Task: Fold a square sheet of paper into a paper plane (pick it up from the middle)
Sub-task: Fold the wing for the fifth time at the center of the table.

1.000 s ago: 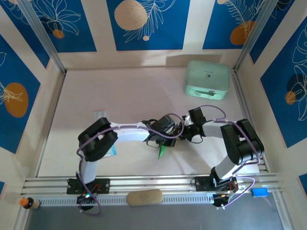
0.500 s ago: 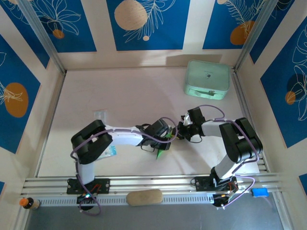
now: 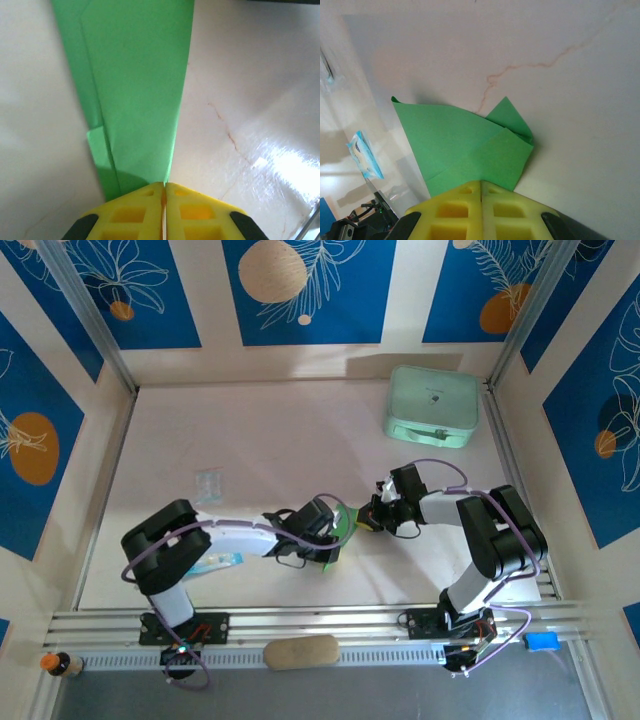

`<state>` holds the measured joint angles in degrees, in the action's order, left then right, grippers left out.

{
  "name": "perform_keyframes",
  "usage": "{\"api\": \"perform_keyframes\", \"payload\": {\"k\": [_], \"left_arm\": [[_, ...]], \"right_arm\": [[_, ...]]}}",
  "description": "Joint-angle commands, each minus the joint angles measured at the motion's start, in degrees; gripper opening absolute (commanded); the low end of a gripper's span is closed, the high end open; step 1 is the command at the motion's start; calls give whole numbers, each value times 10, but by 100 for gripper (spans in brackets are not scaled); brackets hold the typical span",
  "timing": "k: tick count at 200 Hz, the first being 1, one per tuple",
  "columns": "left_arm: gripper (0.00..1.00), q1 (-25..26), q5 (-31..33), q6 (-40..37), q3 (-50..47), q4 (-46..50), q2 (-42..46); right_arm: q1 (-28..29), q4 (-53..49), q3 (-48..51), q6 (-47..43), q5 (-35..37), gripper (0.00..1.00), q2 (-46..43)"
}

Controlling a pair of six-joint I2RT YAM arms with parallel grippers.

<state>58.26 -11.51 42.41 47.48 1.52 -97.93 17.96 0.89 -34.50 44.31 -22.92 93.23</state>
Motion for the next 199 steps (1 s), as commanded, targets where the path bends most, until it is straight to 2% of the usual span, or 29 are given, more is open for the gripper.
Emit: {"api": "perform_keyframes", "payload": {"k": [1, 51, 93, 136, 199], "left_arm": [[9, 4, 0, 7, -10, 45, 20], [11, 12, -41, 17, 1, -18, 41], [12, 14, -73, 18, 5, -31, 2], [11, 14, -43, 30, -19, 16, -8], [11, 17, -30, 49, -91, 24, 56]], "right_arm": [[0, -51, 15, -10, 66, 0, 26], [0, -53, 15, -8, 65, 0, 23], [1, -53, 17, -8, 67, 0, 22], [0, -53, 16, -10, 67, 0, 24], [0, -56, 14, -12, 66, 0, 26]]}}
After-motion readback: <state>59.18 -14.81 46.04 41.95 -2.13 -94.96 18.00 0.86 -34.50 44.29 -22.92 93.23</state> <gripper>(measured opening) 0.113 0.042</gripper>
